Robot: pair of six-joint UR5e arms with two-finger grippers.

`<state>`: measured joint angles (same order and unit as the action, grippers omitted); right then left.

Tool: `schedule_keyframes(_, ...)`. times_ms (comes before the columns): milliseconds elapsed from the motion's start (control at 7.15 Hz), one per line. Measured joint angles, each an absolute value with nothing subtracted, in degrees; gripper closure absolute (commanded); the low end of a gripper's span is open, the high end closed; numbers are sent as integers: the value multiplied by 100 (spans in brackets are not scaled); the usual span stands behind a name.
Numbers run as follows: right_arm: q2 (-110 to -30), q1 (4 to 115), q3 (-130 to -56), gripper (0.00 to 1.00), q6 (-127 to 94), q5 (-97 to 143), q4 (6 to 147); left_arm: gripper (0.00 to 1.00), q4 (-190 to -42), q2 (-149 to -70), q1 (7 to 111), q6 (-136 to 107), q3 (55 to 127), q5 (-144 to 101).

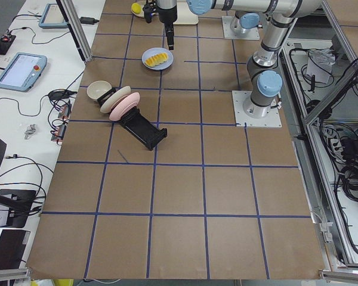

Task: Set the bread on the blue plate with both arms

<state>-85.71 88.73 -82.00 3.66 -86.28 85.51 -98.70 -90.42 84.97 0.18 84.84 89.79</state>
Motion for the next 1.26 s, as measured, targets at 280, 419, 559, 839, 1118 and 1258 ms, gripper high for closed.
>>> schedule_keyframes(280,-8946,8876,-8931,2,358,-8921,9119,0,-9870,-9038,8499,17,8488,8963)
schedule_keyframes(419,-9026,8877,-9113,2,354,-8956,9328,0,-9870,-9036,8499,18,8489,8959)
schedule_keyframes(559,-9061,8877,-9175,1,353,-8962,9401,0,-9870,-9036,8499,17,8490,8957)
schedule_keyframes(839,-9087,8879,-9134,1,352,-8986,9354,0,-9870,-9032,8499,17,8490,8956)
schedule_keyframes(1118,-9094,8884,-8960,1,351,-9000,9117,0,-9870,-9023,8501,18,8490,8958)
schedule_keyframes(1258,-9091,8885,-8914,1,352,-9005,9023,0,-9870,-9017,8505,18,8490,8960)
